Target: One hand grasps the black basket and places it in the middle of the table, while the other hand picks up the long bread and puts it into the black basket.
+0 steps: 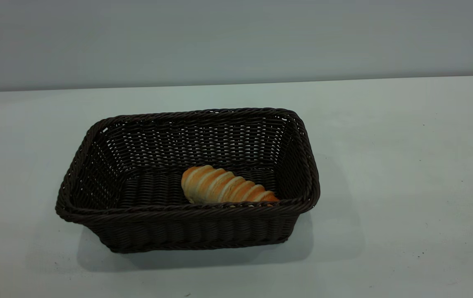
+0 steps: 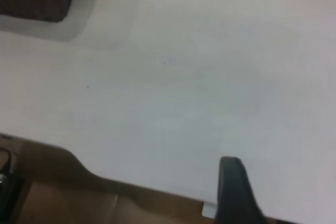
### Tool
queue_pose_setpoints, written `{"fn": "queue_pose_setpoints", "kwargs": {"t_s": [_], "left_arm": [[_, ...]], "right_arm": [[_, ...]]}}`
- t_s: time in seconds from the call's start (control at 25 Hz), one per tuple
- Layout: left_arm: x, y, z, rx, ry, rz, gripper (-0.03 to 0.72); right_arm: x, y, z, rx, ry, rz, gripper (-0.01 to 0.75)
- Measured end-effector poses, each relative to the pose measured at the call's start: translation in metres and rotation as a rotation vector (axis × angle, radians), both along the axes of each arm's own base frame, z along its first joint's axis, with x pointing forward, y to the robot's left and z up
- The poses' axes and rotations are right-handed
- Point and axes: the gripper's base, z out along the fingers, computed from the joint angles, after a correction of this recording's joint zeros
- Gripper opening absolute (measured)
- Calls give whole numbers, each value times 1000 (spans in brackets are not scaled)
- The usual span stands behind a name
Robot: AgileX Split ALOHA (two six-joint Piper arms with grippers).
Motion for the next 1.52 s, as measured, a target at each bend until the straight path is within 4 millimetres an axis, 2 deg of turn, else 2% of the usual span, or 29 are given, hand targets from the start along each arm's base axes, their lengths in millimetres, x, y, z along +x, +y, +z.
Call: {"fn": "queue_pose_setpoints", "kwargs": {"t_s": [0.56,0.88,1.2,1.52], "left_arm": [[4,1,-8,3,17,28,567],[4,1,-8,3,17,28,567],[5,1,-8,4,12,26,567],[-2,0,-9,0,-30,158,567]], "right_arm": [[1,0,-1,10,-2,-9,440],[-13,-2,1,27,-101,-9,440],[-14,-2,1,32,-106,-10,440],[-14,-2,1,36,-106,-51,440]]}}
